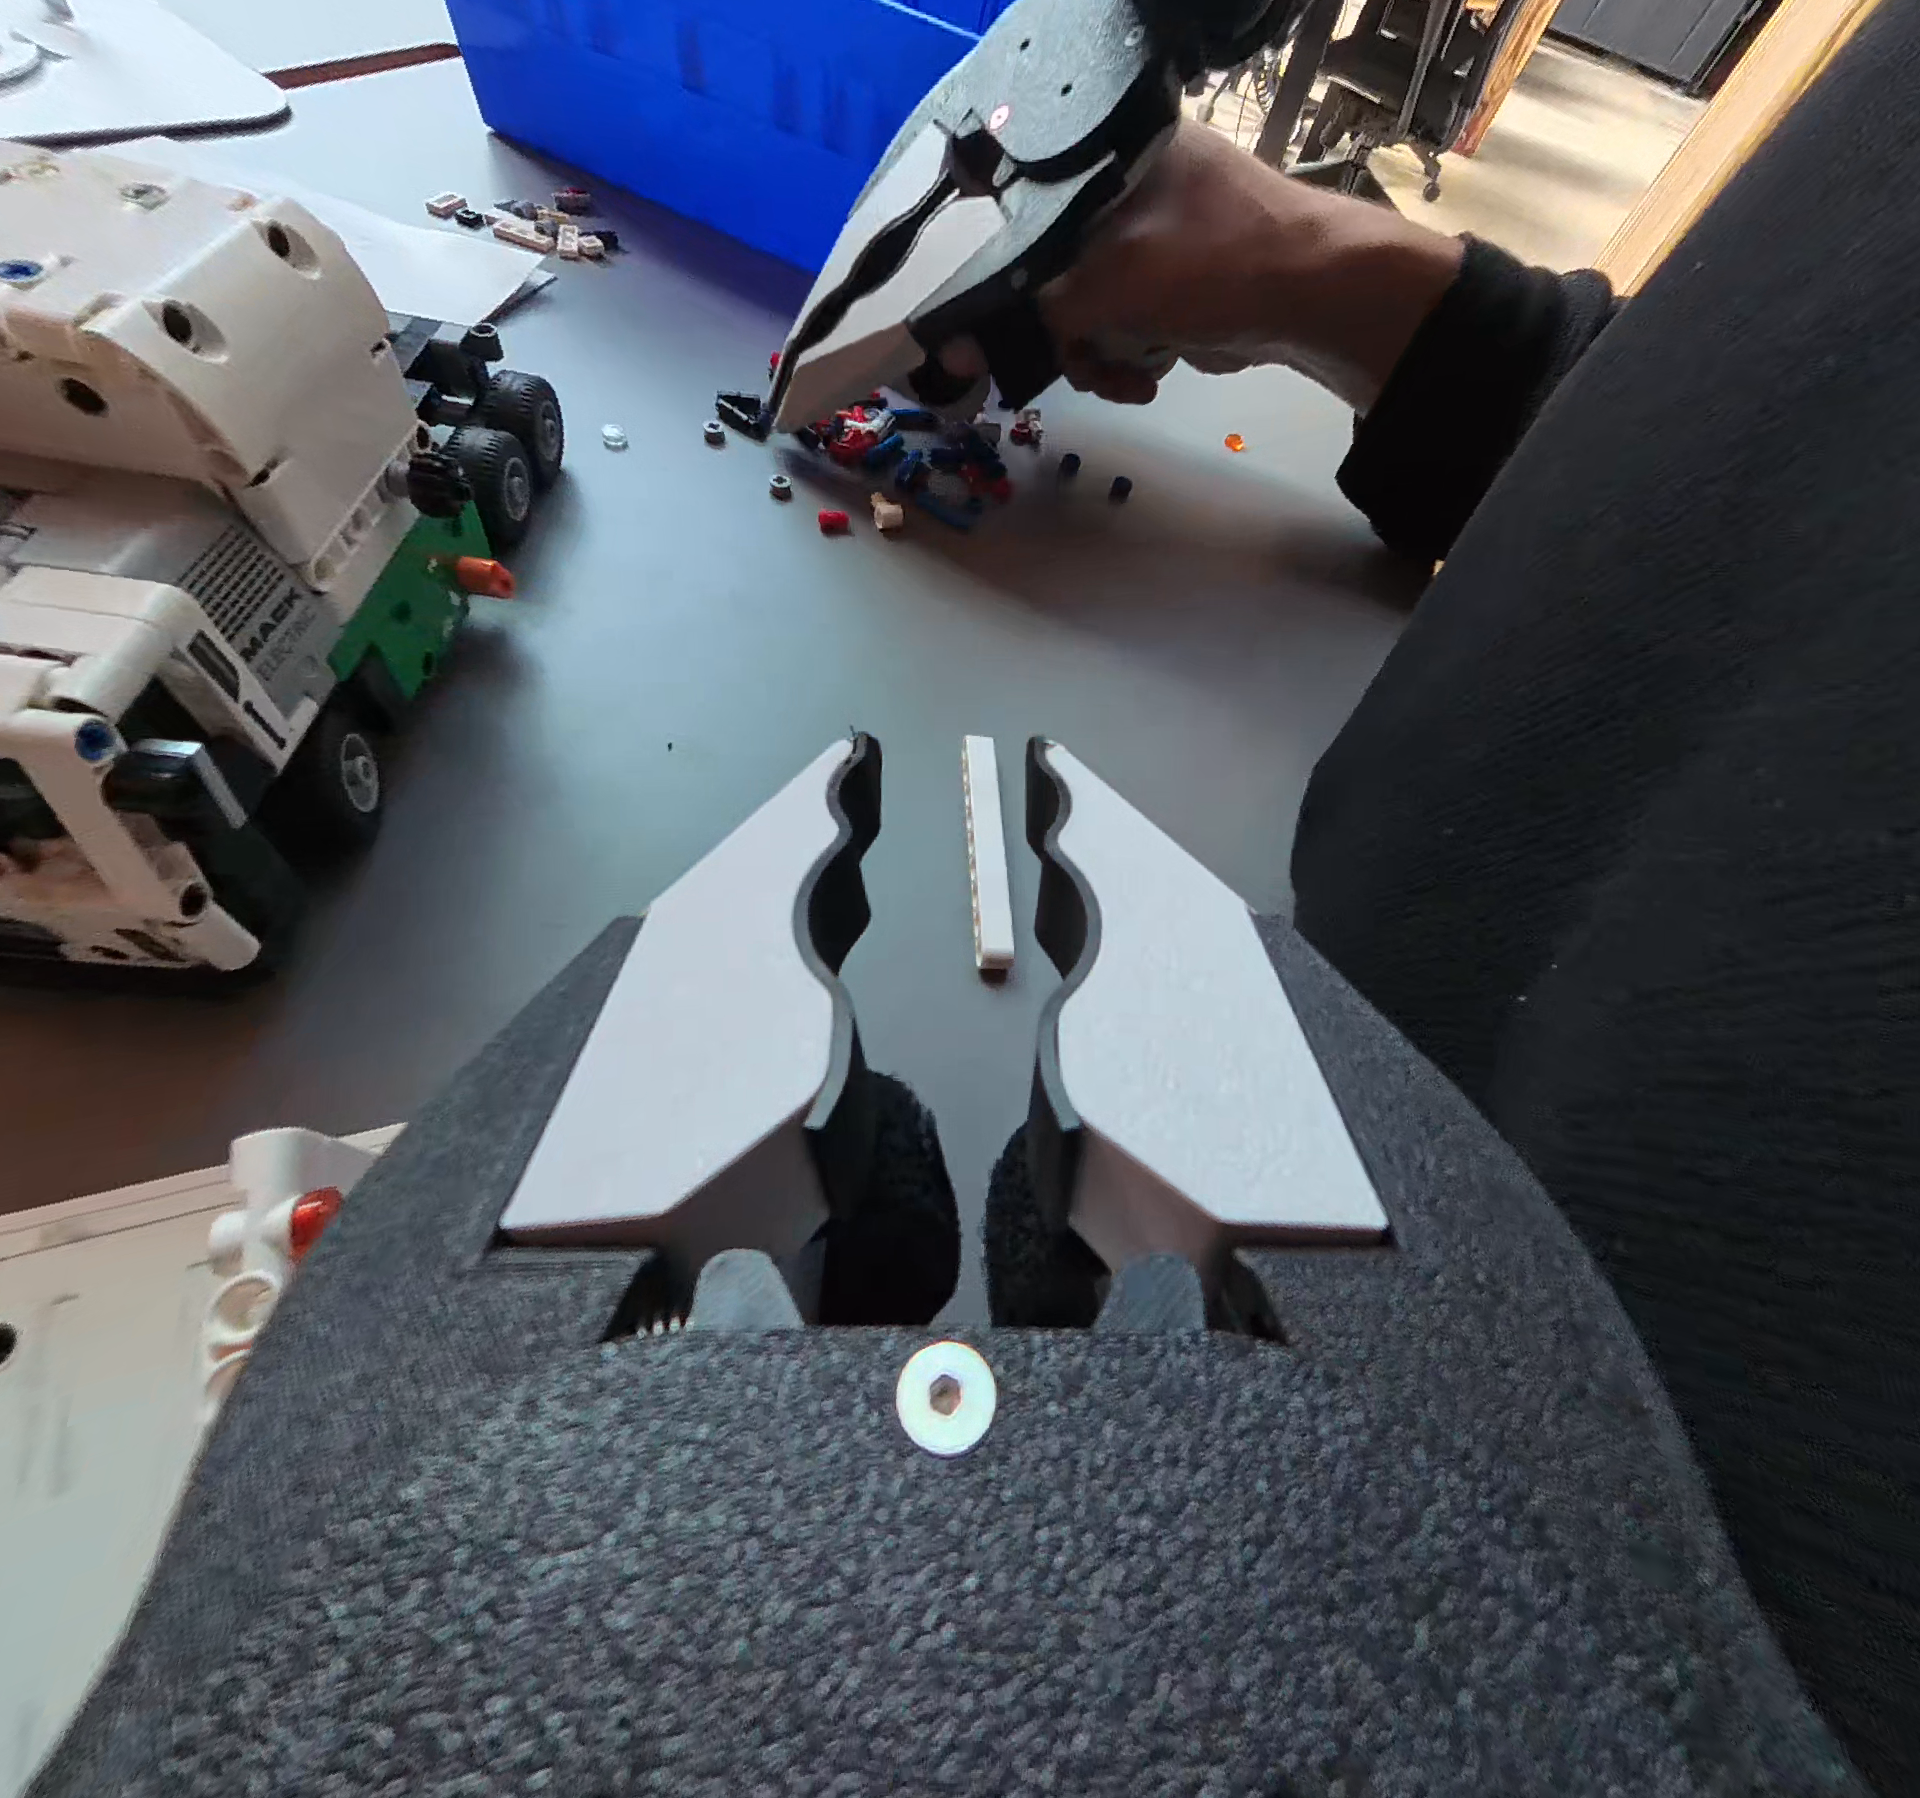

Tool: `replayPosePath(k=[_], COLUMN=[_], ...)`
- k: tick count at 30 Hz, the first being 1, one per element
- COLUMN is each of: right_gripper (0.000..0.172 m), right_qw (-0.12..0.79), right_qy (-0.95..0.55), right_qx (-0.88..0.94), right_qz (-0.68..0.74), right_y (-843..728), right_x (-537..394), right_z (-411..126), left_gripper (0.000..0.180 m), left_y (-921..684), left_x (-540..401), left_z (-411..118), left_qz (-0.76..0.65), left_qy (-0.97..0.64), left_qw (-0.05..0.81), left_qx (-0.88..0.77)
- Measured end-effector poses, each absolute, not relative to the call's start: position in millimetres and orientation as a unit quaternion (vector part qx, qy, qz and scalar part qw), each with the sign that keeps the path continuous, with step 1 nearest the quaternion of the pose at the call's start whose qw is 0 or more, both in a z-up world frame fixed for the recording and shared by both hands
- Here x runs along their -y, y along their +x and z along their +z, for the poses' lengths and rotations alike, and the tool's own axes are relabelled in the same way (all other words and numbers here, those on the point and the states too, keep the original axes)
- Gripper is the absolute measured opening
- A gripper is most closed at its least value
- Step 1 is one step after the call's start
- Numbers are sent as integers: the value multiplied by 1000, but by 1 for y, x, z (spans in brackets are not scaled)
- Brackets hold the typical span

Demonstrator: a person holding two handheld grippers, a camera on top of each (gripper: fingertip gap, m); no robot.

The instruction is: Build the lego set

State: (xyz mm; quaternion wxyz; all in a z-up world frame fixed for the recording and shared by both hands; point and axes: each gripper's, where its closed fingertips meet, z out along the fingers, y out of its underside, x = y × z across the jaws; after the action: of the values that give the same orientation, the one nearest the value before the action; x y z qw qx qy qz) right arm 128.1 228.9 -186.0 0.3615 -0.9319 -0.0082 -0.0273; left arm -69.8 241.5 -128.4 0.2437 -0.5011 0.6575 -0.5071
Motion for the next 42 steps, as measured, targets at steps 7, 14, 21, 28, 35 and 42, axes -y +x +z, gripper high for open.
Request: replayPosePath(k=[7,14,21,28,35,42], right_gripper=[18,25,8,3,3,3], right_qw=[390,370,356,376,428,340], right_qy=[-919,-926,-931,-924,-893,-909], right_qx=[-44,-70,-50,-27,104,205], right_qz=[-40,-13,-58,-67,93,127], right_y=[135,138,140,128,24,-35], right_x=[-224,-230,-229,-231,-244,-251], right_z=[-167,-184,-189,-177,-149,-187], left_gripper=[25,25,24,23,21,22], left_y=[-63,-65,-67,-72,-83,-92], left_x=[-249,-245,-249,-260,-281,-284], left_z=[-138,-140,-142,-144,-149,-157], left_qz=[-491,-489,-482,-467,-443,-428], left_qy=[-509,-500,-507,-520,-556,-567], left_qw=[251,240,246,259,272,259], left_qx=[-660,-673,-671,-666,-649,-655])
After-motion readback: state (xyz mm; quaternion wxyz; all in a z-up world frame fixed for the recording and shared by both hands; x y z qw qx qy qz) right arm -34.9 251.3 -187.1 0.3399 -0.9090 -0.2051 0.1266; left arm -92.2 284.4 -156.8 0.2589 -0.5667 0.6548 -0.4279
